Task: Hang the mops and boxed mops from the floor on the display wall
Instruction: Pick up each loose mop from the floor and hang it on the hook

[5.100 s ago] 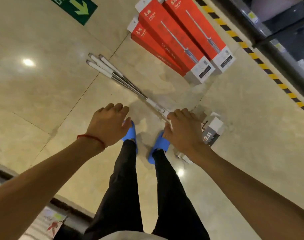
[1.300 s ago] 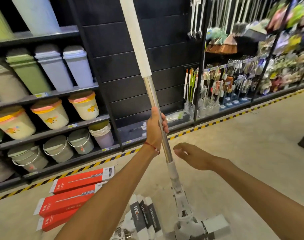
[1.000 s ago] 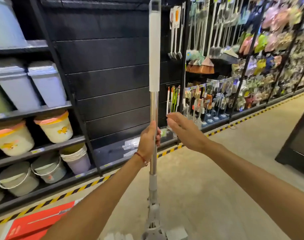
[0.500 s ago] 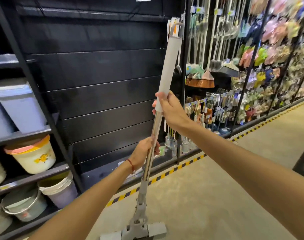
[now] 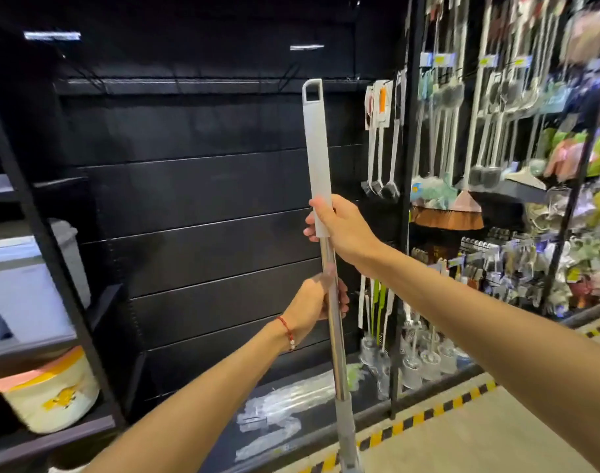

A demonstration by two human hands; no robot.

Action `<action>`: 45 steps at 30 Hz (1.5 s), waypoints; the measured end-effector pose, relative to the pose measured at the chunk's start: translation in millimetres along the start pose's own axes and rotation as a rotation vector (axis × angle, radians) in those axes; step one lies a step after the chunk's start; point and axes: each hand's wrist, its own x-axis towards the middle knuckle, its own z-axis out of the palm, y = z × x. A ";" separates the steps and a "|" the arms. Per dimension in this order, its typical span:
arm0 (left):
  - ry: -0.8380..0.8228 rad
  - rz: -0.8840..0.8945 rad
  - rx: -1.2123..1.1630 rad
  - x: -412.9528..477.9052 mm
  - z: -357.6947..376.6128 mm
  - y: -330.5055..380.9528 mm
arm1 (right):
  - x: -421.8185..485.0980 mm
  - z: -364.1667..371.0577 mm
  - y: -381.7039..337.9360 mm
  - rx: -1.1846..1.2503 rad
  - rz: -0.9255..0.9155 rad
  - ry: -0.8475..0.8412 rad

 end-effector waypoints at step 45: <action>0.136 0.042 0.393 554.9 -171.4 101.3 | 601.1 -41.3 117.9 0.138 -0.182 -0.120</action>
